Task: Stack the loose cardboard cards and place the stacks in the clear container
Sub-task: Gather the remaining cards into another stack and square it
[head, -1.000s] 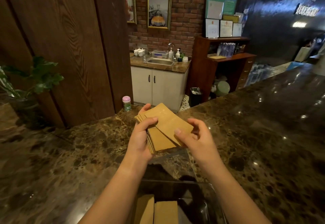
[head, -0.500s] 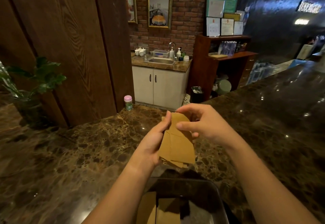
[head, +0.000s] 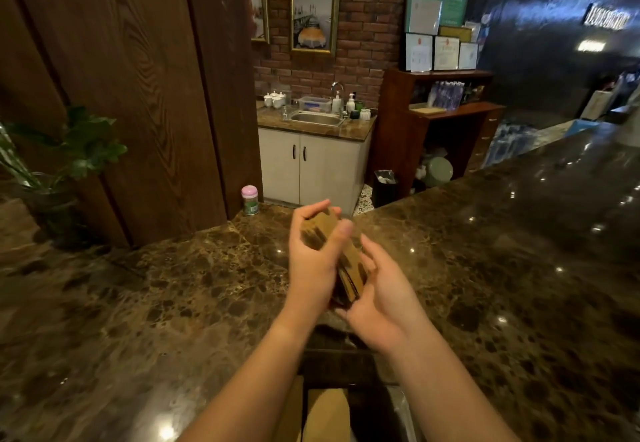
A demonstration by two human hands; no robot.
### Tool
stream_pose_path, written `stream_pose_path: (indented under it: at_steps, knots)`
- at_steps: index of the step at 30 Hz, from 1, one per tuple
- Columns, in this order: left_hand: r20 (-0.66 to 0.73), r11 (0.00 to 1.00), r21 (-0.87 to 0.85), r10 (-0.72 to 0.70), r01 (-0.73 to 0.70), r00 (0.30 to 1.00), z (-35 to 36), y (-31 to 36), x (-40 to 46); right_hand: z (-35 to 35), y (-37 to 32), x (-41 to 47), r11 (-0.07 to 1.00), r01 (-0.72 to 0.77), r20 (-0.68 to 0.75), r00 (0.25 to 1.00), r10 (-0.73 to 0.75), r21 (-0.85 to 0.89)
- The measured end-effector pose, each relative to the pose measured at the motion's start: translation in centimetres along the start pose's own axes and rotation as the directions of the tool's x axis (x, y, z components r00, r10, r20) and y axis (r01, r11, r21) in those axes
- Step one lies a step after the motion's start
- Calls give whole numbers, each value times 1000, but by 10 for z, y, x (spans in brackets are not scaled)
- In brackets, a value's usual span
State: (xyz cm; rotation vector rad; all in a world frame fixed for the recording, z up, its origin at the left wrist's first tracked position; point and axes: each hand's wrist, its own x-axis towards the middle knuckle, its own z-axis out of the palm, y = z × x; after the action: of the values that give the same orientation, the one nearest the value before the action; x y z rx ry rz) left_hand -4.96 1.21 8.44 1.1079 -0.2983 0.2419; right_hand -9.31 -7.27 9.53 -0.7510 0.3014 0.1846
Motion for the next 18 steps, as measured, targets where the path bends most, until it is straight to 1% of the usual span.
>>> stream_pose_path:
  at_steps: [1, 2, 3, 5, 6, 7, 8, 9, 10, 11, 12, 13, 14, 15, 18]
  knots:
    - [39, 994, 103, 44, -48, 998, 3, -6, -3, 2, 1, 2, 999, 18, -10, 1000, -17, 31]
    - [68, 988, 141, 58, -67, 996, 5, -9, -7, 2, 1, 4, 998, 29, -10, 1000, -29, 62]
    - [85, 986, 150, 59, -71, 995, 6, -11, -7, -2, 2, 8, 997, 36, -18, 999, -35, 73]
    - [85, 986, 155, 49, -61, 995, 1, -10, -4, -12, 0, 16, 997, 72, -48, 996, -70, 39]
    - [79, 981, 184, 43, -57, 996, -5, -10, 0, -19, -2, 21, 992, 124, -82, 989, -122, 12]
    - [68, 973, 225, 27, -42, 997, -11, -11, 5, -28, -5, 27, 978, 202, -127, 970, -206, -44]
    - [58, 967, 254, -6, -9, 998, -16, -13, 11, -34, -10, 30, 946, 292, -151, 938, -312, -141]
    - [50, 965, 257, -68, 53, 996, -23, -17, 15, -40, -14, 34, 886, 365, -143, 898, -416, -288]
    - [53, 963, 223, -166, 150, 985, -28, -23, 19, -45, -18, 39, 797, 405, -88, 867, -491, -449]
    - [62, 949, 175, -275, 261, 959, -31, -30, 23, -50, -21, 45, 682, 424, -13, 844, -536, -597]
    - [62, 920, 160, -370, 357, 927, -32, -37, 26, -55, -23, 51, 570, 432, 69, 834, -548, -699]
    - [44, 892, 188, -426, 412, 904, -32, -46, 29, -60, -23, 57, 483, 430, 133, 835, -534, -763]
    - [7, 875, 227, -441, 428, 897, -31, -56, 32, -65, -22, 64, 430, 428, 179, 842, -508, -794]
    - [-40, 865, 266, -432, 426, 901, -29, -65, 34, -70, -21, 72, 408, 427, 206, 851, -484, -807]
    - [-143, 849, 329, -387, 413, 911, -25, -98, 43, -91, -18, 96, 395, 416, 243, 875, -419, -819]
